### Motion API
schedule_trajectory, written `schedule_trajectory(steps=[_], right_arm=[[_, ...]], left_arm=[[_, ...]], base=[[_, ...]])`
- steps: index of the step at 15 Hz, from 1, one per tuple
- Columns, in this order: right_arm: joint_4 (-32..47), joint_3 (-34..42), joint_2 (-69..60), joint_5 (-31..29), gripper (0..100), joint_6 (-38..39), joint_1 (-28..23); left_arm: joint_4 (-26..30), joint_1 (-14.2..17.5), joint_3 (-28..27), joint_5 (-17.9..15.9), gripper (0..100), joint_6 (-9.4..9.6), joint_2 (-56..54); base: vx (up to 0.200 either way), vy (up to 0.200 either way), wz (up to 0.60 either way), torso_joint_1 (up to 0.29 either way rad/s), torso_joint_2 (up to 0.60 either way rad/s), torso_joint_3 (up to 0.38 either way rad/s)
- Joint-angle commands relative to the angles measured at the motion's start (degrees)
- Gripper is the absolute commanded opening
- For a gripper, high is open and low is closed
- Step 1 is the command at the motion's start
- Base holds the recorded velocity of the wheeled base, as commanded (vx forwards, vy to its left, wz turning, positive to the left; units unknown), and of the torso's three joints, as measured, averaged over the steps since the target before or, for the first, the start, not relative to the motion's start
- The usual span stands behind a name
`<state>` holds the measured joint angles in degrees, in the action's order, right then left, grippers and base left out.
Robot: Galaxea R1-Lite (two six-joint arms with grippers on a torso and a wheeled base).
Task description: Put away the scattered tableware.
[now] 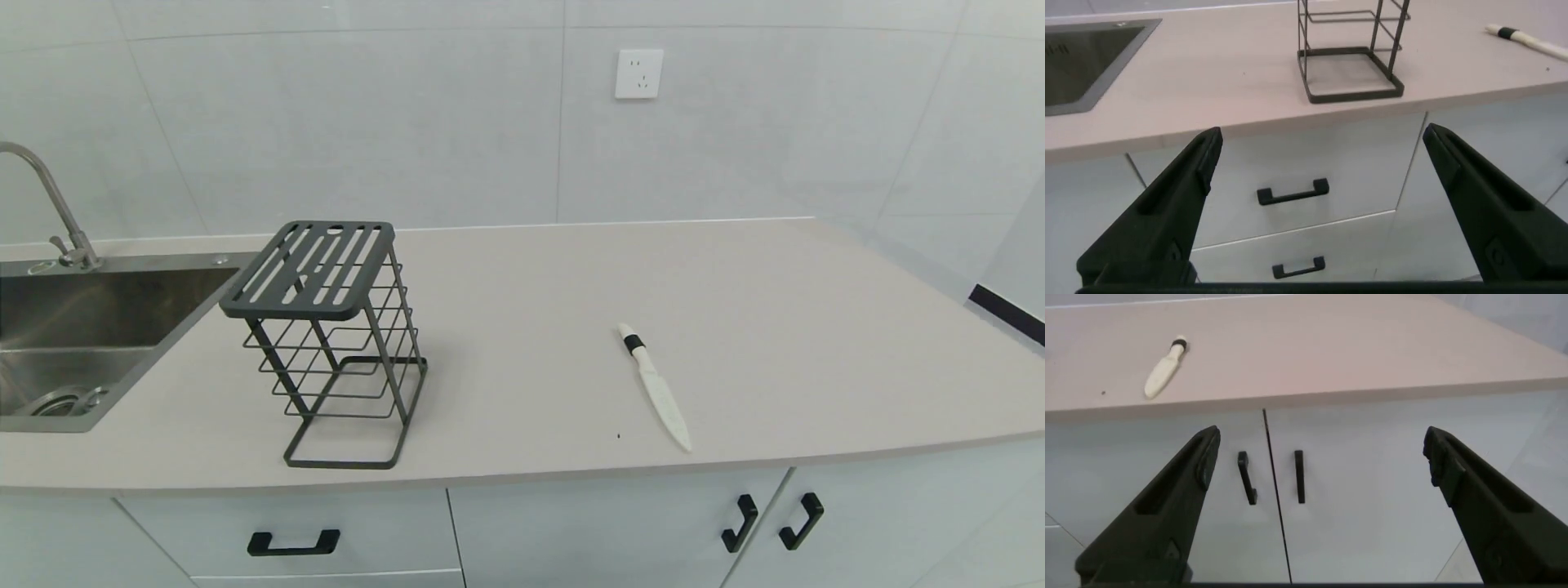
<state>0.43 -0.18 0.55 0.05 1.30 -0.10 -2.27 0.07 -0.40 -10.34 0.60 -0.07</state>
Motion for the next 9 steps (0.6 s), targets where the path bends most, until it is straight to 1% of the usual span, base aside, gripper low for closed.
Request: schedule_trajectory(steps=[1, 9], right_arm=[[0.0, 0.0, 0.1, 0.0, 100, 0.0, 0.0], [0.0, 0.0, 0.1, 0.0, 100, 0.0, 0.0]], left_arm=[[-0.1, 0.0, 0.1, 0.1, 100, 0.02, 0.1], [-0.2, 0.0, 0.1, 0.1, 100, -0.07, 0.1]], base=[[0.000, 0.000, 0.00, 0.261, -0.53, -0.271], [0.000, 0.000, 0.00, 0.282, -0.57, -0.281]])
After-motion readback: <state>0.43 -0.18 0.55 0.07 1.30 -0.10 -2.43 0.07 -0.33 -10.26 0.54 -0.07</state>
